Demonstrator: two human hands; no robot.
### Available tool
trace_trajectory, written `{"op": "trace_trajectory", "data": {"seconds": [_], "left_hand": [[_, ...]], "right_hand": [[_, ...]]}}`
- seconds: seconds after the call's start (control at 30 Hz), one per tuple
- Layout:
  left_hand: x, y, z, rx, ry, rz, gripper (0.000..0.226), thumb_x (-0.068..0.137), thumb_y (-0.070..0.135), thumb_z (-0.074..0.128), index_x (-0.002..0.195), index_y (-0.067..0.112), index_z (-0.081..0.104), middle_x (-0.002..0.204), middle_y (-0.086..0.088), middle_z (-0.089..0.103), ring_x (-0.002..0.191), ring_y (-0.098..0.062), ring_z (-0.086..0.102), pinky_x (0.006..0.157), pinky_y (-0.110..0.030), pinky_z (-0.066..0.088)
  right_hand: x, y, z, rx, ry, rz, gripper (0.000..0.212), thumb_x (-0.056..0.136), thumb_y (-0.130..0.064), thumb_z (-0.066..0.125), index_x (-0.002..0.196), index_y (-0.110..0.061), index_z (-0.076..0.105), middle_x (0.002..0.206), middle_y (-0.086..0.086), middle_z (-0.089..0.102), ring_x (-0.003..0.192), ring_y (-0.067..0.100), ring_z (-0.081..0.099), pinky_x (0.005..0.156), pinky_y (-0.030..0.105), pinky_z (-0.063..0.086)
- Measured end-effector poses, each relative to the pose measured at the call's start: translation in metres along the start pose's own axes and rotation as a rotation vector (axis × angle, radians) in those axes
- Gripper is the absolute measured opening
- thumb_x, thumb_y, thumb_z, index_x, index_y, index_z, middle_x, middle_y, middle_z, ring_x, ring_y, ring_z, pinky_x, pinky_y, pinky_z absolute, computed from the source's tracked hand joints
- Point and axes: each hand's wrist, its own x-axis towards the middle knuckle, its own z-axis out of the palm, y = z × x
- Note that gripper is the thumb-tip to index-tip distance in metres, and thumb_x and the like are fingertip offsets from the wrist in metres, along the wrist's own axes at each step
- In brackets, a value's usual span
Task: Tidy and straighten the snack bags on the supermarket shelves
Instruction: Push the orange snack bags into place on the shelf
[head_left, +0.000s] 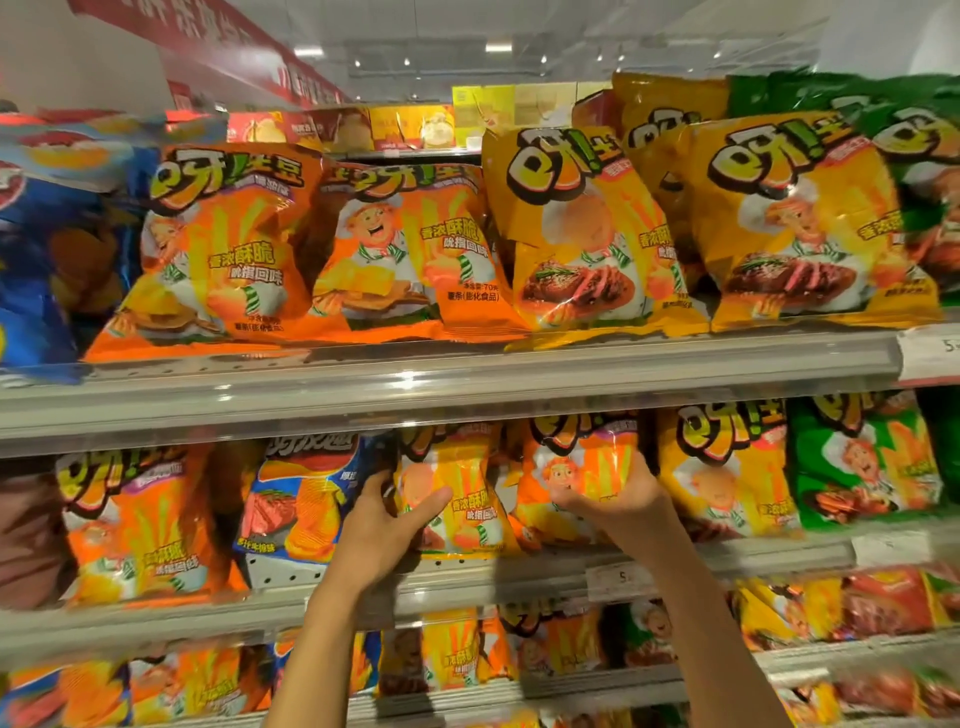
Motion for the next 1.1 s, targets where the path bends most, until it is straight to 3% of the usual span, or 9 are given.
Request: {"op": "trace_trajectory", "data": {"seconds": [0.13, 0.27, 0.37, 0.47, 0.63, 0.73, 0.9, 1.0, 1.1], "left_hand": [[0.001, 0.003, -0.005, -0.08, -0.098, -0.013, 0.076, 0.061, 0.058, 0.077, 0.123, 0.019, 0.056, 0.11, 0.005, 0.07, 0.093, -0.004, 0.068, 0.071, -0.015, 0.05], [0.003, 0.002, -0.008, -0.022, -0.08, -0.056, 0.069, 0.063, 0.059, 0.08, 0.114, 0.02, 0.055, 0.105, 0.008, 0.063, 0.094, -0.002, 0.058, 0.073, -0.022, 0.042], [0.001, -0.002, -0.007, -0.092, -0.038, -0.038, 0.067, 0.059, 0.054, 0.085, 0.106, 0.014, 0.059, 0.087, 0.007, 0.069, 0.083, -0.003, 0.065, 0.066, -0.018, 0.044], [-0.004, -0.003, -0.005, -0.128, 0.008, 0.006, 0.063, 0.059, 0.048, 0.086, 0.103, 0.012, 0.058, 0.075, 0.016, 0.072, 0.068, 0.01, 0.064, 0.054, -0.006, 0.044], [-0.009, -0.004, 0.0, -0.146, 0.047, 0.035, 0.067, 0.056, 0.051, 0.087, 0.103, 0.012, 0.058, 0.088, 0.01, 0.074, 0.081, -0.002, 0.068, 0.071, -0.022, 0.047], [-0.01, 0.0, 0.009, -0.146, 0.084, 0.056, 0.059, 0.061, 0.041, 0.089, 0.097, 0.009, 0.055, 0.079, 0.008, 0.073, 0.072, 0.002, 0.067, 0.063, -0.014, 0.048], [-0.012, 0.014, 0.041, -0.177, 0.147, 0.106, 0.051, 0.066, 0.027, 0.091, 0.096, 0.007, 0.055, 0.078, 0.004, 0.074, 0.068, 0.002, 0.067, 0.057, -0.012, 0.047], [-0.017, 0.026, 0.065, -0.211, 0.115, 0.118, 0.058, 0.065, 0.024, 0.092, 0.104, 0.006, 0.053, 0.088, -0.005, 0.075, 0.082, -0.015, 0.072, 0.072, -0.025, 0.056], [-0.021, 0.037, 0.087, -0.218, 0.105, 0.145, 0.063, 0.06, 0.028, 0.093, 0.103, 0.008, 0.051, 0.087, -0.009, 0.072, 0.077, -0.014, 0.068, 0.069, -0.021, 0.055]], "right_hand": [[0.004, 0.005, 0.0, 0.071, -0.052, -0.099, 0.05, 0.066, -0.034, 0.092, 0.078, -0.024, 0.044, 0.058, -0.016, 0.054, 0.054, 0.008, 0.054, 0.061, 0.033, 0.047], [-0.001, 0.003, 0.002, 0.057, -0.045, -0.19, 0.051, 0.069, -0.041, 0.092, 0.079, -0.018, 0.048, 0.062, -0.005, 0.055, 0.055, 0.015, 0.054, 0.059, 0.034, 0.048], [-0.015, -0.014, 0.002, -0.03, 0.05, -0.195, 0.061, 0.058, -0.053, 0.09, 0.106, -0.03, 0.059, 0.085, -0.017, 0.071, 0.074, 0.0, 0.068, 0.063, 0.014, 0.053], [-0.026, -0.033, 0.0, -0.174, 0.112, -0.205, 0.056, 0.06, -0.053, 0.091, 0.101, -0.045, 0.055, 0.088, -0.024, 0.068, 0.081, -0.009, 0.065, 0.062, 0.002, 0.047], [-0.044, -0.047, -0.018, -0.685, 0.194, -0.324, 0.055, 0.079, -0.077, 0.059, 0.098, -0.026, 0.061, 0.074, -0.013, 0.05, 0.062, 0.004, 0.047, 0.06, 0.009, 0.036], [-0.051, -0.048, -0.042, -0.309, 0.164, -0.171, 0.064, 0.055, -0.075, 0.077, 0.084, -0.025, 0.05, 0.055, -0.007, 0.051, 0.047, 0.007, 0.052, 0.048, 0.017, 0.041], [-0.063, -0.043, -0.075, -0.204, 0.088, -0.055, 0.07, 0.047, -0.08, 0.077, 0.093, -0.03, 0.058, 0.074, -0.026, 0.069, 0.068, -0.01, 0.064, 0.052, 0.011, 0.043], [-0.073, -0.033, -0.092, -0.128, 0.094, -0.044, 0.066, 0.048, -0.069, 0.083, 0.096, -0.029, 0.06, 0.083, -0.017, 0.072, 0.075, -0.007, 0.066, 0.054, 0.01, 0.048], [-0.083, -0.023, -0.107, -0.161, 0.154, -0.04, 0.065, 0.048, -0.073, 0.081, 0.098, -0.041, 0.054, 0.081, -0.013, 0.068, 0.074, 0.002, 0.065, 0.059, 0.016, 0.047]]}}
